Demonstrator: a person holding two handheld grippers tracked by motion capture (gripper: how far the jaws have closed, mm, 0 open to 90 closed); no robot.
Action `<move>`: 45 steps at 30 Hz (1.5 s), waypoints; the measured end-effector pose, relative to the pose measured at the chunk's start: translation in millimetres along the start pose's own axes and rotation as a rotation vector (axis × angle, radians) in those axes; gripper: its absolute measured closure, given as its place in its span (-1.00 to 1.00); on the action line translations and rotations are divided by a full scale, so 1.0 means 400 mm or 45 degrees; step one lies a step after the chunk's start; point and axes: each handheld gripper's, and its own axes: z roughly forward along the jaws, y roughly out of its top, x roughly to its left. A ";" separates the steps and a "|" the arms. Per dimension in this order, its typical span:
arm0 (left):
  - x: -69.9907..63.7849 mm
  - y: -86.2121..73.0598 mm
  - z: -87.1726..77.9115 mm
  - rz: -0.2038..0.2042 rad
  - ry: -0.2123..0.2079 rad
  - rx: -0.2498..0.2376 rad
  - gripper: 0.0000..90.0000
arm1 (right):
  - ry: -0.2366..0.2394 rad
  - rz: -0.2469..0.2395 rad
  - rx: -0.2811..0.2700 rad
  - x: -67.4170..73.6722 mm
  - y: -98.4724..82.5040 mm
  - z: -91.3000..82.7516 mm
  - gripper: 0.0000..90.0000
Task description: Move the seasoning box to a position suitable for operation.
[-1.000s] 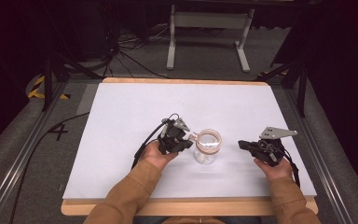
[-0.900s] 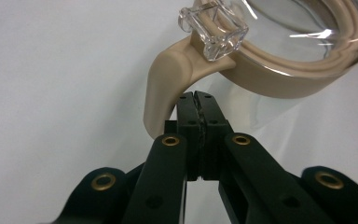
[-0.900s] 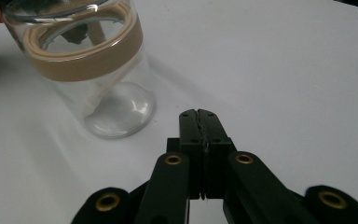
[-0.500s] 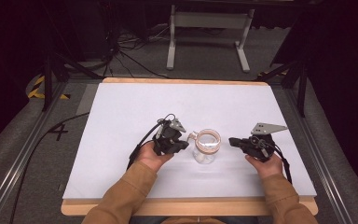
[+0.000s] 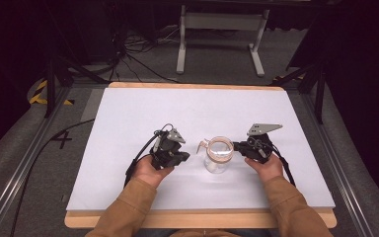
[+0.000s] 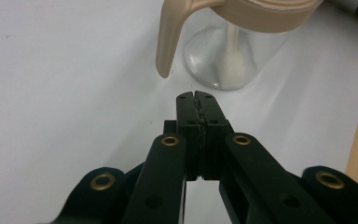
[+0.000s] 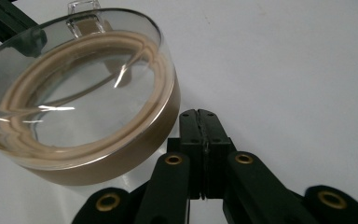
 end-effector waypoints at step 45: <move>0.071 0.035 -0.039 -0.063 -0.003 -0.092 0.95 | 0.134 -0.178 0.219 0.162 -0.048 0.031 1.00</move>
